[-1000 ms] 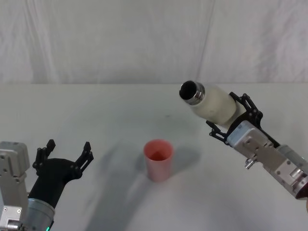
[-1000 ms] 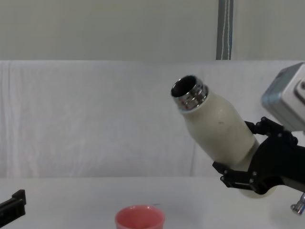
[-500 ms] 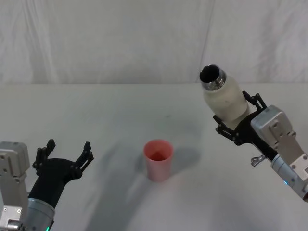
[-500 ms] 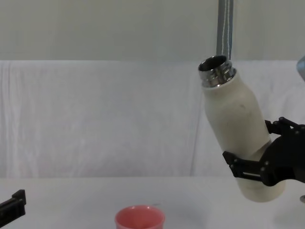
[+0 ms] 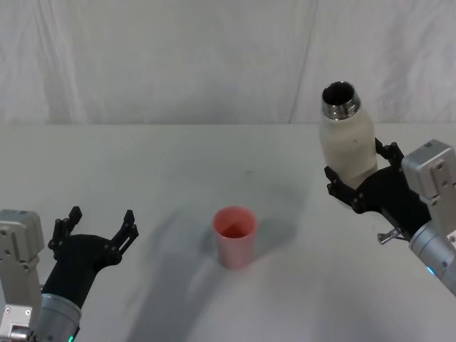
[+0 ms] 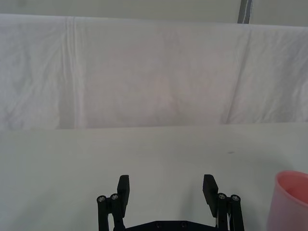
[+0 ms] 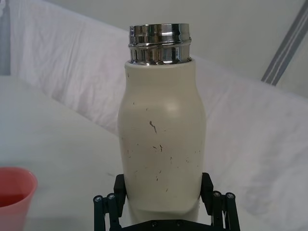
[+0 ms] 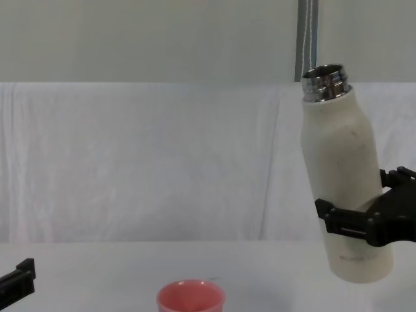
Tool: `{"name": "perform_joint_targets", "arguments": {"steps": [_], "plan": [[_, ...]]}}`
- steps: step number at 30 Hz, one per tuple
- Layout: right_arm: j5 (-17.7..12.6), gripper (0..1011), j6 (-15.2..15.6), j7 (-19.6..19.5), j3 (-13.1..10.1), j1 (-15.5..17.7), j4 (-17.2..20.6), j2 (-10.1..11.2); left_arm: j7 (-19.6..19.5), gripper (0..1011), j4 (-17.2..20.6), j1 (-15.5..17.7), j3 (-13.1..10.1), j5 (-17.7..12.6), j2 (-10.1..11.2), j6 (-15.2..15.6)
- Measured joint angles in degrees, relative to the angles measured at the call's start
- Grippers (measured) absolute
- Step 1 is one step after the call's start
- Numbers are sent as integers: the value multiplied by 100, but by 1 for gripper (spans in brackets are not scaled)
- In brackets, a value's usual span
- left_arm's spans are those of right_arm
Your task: Grasp the thermos with one hand and pour water into the cup lid.
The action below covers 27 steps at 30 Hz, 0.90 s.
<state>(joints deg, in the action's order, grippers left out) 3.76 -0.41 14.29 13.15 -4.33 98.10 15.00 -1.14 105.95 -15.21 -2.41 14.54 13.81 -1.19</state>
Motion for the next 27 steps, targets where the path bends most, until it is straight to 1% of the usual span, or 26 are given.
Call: {"name": "perform_joint_targets", "arguments": {"steps": [5, 13, 15, 21, 27], "plan": [[-337, 953, 168, 54, -96, 75, 70, -65, 0, 1001, 0, 0, 0, 0, 0, 0], [-684, 955, 342, 62, -176, 189, 178, -94, 0, 1001, 0, 0, 0, 0, 0, 0], [-717, 953, 357, 62, -182, 198, 186, -95, 0, 1001, 0, 0, 0, 0, 0, 0], [-944, 953, 439, 63, -201, 278, 240, -85, 0, 1001, 0, 0, 0, 0, 0, 0], [-1068, 953, 492, 60, -197, 333, 272, -69, 0, 1001, 0, 0, 0, 0, 0, 0]]}}
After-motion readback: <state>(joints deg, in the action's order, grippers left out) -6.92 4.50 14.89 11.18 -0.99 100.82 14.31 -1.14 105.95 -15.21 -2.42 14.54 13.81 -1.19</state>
